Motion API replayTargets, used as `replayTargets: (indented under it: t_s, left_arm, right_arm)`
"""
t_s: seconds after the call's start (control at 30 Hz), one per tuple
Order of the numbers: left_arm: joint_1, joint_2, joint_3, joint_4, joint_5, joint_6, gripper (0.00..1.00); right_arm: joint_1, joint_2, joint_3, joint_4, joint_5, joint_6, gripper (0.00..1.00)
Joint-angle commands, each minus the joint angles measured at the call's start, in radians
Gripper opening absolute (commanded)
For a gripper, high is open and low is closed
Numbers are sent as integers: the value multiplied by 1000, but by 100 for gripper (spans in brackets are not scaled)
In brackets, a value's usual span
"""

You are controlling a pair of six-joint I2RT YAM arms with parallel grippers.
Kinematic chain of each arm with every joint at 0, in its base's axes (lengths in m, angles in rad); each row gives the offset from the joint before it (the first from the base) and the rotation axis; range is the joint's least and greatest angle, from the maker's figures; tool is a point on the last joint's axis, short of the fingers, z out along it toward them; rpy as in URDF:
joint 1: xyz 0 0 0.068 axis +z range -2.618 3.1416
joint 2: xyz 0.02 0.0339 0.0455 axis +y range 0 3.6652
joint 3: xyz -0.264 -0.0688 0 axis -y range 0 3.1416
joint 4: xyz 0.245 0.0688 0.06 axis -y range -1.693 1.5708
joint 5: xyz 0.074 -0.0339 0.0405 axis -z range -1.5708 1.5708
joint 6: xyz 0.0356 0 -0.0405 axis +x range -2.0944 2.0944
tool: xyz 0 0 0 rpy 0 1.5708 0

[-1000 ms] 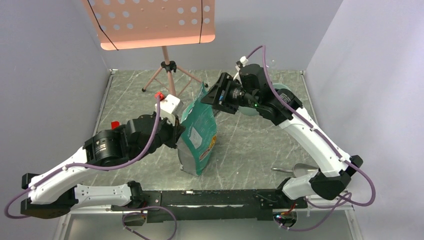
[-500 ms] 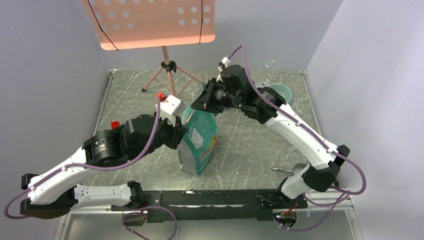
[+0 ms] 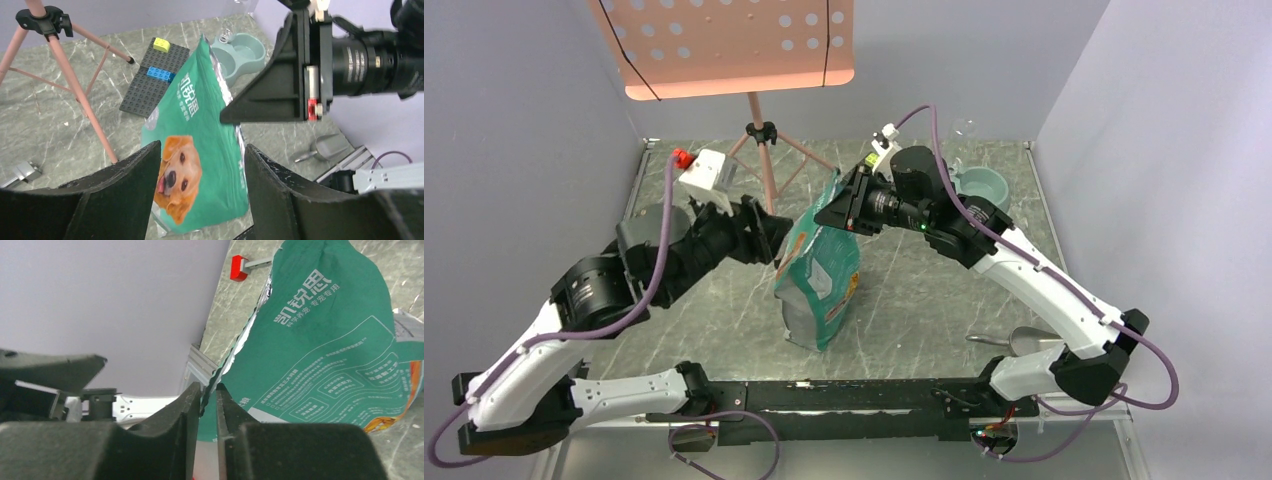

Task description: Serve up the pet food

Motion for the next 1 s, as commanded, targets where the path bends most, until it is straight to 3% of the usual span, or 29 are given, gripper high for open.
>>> replayTargets:
  t_s: [0.0, 0.17, 0.3, 0.4, 0.5, 0.53, 0.6, 0.7, 0.9, 0.97]
  left_arm:
    - [115, 104, 73, 2, 191, -73, 66]
    - [149, 153, 100, -5, 265, -77, 67]
    - [153, 147, 71, 22, 302, -91, 70]
    - [153, 145, 59, 17, 304, -104, 70]
    - [155, 143, 54, 17, 307, -106, 65]
    - [154, 143, 53, 15, 307, -107, 63]
    - [155, 143, 53, 7, 300, -109, 59]
    - [156, 139, 55, -4, 276, -111, 54]
    - [169, 142, 84, -24, 225, -101, 50]
    - [181, 150, 94, -35, 220, -107, 51]
  right_arm:
    - [-12, -58, -41, 90, -40, -7, 24]
    - [-17, -66, -41, 90, -29, -8, 24]
    - [-18, -86, -50, 116, -37, -4, 35]
    - [-19, -98, -67, 121, -16, 1, 16]
    - [-27, -81, -54, 108, -21, -7, 13]
    - [-29, -71, -41, 101, -22, -11, 15]
    - [-29, -52, -9, 80, -23, -20, 31]
    - [-29, -33, 15, 75, -31, -26, 36]
    - [-28, -9, 36, 85, -41, -25, 42]
    - [-30, 7, 49, 60, -39, -29, 31]
